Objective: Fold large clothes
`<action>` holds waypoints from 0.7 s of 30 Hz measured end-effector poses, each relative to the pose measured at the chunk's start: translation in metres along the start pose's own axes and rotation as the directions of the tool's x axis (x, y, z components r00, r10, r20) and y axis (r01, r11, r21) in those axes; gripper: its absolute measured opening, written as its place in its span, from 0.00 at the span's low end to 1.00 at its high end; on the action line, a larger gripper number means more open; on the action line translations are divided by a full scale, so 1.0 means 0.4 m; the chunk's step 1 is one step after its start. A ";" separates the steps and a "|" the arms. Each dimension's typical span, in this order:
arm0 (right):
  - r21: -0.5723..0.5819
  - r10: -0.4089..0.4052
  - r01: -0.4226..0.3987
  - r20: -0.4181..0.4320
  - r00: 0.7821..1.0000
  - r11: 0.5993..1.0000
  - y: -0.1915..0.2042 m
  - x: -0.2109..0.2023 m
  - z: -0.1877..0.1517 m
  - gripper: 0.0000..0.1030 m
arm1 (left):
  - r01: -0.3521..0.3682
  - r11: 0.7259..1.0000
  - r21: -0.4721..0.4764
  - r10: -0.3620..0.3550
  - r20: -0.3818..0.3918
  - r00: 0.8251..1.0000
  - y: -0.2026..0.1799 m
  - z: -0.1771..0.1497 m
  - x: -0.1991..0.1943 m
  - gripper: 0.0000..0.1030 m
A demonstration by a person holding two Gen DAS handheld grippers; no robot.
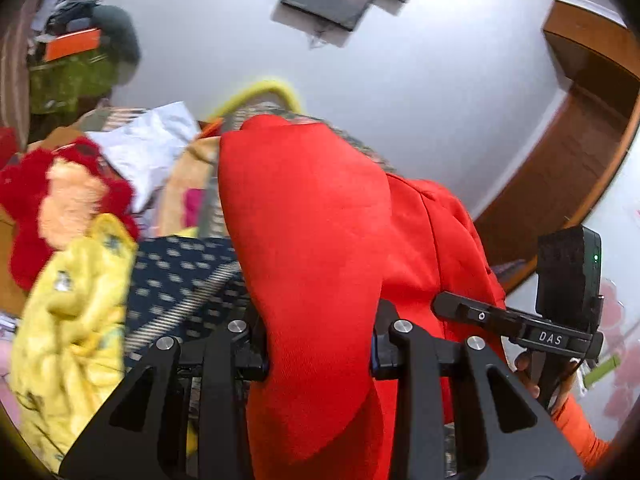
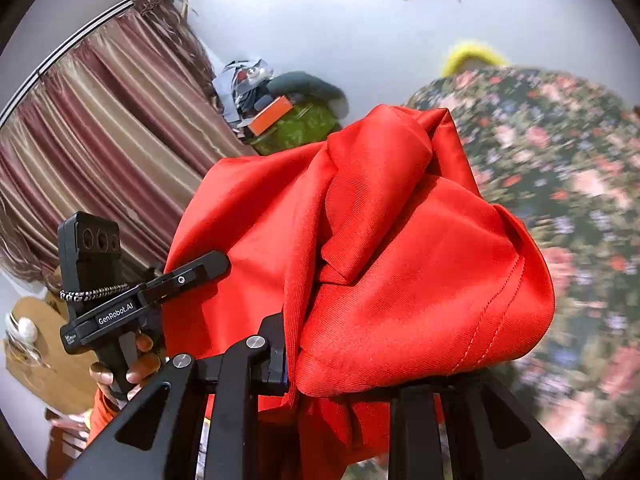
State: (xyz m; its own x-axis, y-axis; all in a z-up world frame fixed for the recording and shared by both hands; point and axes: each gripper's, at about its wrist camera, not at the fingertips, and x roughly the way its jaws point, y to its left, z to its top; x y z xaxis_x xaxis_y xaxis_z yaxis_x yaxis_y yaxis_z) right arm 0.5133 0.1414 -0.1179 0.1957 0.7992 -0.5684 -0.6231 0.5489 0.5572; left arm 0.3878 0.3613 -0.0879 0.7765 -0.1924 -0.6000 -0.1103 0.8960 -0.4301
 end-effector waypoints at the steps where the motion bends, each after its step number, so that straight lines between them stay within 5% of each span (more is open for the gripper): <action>1: 0.009 0.012 -0.012 -0.014 1.000 1.000 0.001 0.046 0.006 0.19 | -0.012 1.000 -0.008 0.011 -0.004 1.000 0.021 0.004 0.004 0.32; 11: 0.145 0.058 -0.033 -0.169 0.984 0.989 -0.116 0.423 -0.018 0.19 | -0.159 0.974 -0.161 0.127 -0.193 0.973 0.348 -0.029 0.213 0.35; 16: 0.168 0.077 -0.041 -0.215 0.974 0.985 -0.189 0.470 -0.058 0.22 | -0.187 0.965 -0.186 0.151 -0.188 0.970 0.421 -0.082 0.239 0.72; 20: 0.101 -0.061 0.093 -0.285 0.957 0.991 -0.202 0.444 -0.092 0.72 | -0.219 0.961 -0.170 0.188 -0.181 0.965 0.404 -0.121 0.204 0.81; 21: 0.071 -0.087 0.111 -0.274 0.958 0.991 -0.199 0.428 -0.099 0.73 | -0.227 0.961 -0.157 0.198 -0.179 0.964 0.404 -0.127 0.203 0.83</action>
State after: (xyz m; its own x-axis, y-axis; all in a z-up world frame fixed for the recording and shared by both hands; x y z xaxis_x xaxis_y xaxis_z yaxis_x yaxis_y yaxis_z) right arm 0.5664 0.2248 -0.2838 0.0342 0.6502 -0.7590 -0.5424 0.6499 0.5323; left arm 0.4015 0.4704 -0.2402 0.6153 -0.0797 -0.7842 -0.3792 0.8423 -0.3832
